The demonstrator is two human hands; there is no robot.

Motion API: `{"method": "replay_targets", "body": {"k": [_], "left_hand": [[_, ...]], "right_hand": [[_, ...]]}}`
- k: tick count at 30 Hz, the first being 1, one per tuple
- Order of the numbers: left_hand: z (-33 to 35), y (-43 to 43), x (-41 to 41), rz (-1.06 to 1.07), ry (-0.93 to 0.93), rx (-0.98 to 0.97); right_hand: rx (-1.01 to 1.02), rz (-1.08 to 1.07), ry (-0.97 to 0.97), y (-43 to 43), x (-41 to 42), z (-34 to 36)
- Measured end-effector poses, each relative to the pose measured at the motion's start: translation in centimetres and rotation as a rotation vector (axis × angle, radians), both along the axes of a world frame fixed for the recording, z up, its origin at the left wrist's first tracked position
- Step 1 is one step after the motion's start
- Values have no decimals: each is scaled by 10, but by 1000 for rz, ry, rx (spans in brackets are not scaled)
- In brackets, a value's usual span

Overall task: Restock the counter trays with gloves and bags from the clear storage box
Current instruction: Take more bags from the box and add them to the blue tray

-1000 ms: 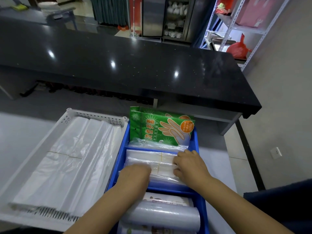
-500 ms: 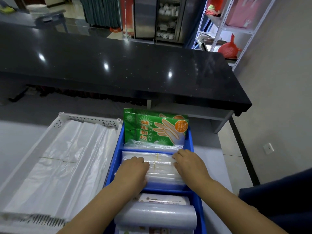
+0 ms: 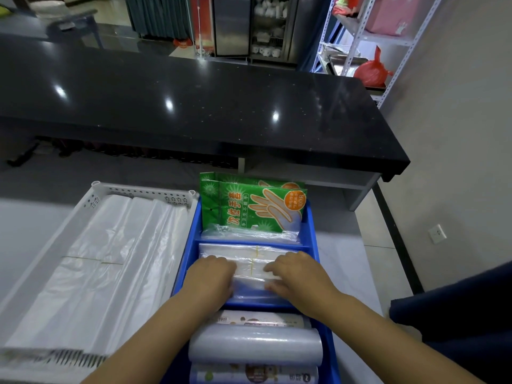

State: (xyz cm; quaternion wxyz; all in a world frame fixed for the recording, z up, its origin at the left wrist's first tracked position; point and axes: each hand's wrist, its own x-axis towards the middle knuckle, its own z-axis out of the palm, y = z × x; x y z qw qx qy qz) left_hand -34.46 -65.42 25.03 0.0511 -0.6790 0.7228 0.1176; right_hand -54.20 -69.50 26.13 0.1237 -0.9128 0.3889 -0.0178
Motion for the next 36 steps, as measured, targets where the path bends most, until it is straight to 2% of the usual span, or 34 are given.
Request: {"method": "replay_targets", "body": {"k": [3, 7, 10, 12, 13, 16, 19, 24, 29, 36], "left_hand": [[0, -2, 2, -8, -46, 17], [1, -4, 15, -103, -247, 12], [10, -1, 25, -201, -252, -16], [19, 4, 33, -250, -215, -149], [25, 7, 36, -223, -195, -186], [37, 20, 41, -13, -131, -123], [48, 44, 44, 194, -84, -207], [52, 102, 56, 476, -32, -228], [47, 166, 71, 607, -21, -237], [42, 267, 94, 696, 48, -244]], "right_hand": [[20, 23, 133, -2, 2, -1], [-36, 68, 281, -8, -4, 2], [-76, 129, 382, -11, -12, 3], [-74, 148, 381, -16, -16, 6], [-68, 148, 355, -18, -17, 9], [-61, 135, 212, -28, -10, 18], [-44, 137, 71, -35, 9, 20], [-43, 290, -37, -19, 49, 17], [-40, 462, -80, 34, 89, 25], [-86, 581, -90, 131, 144, 32]]}}
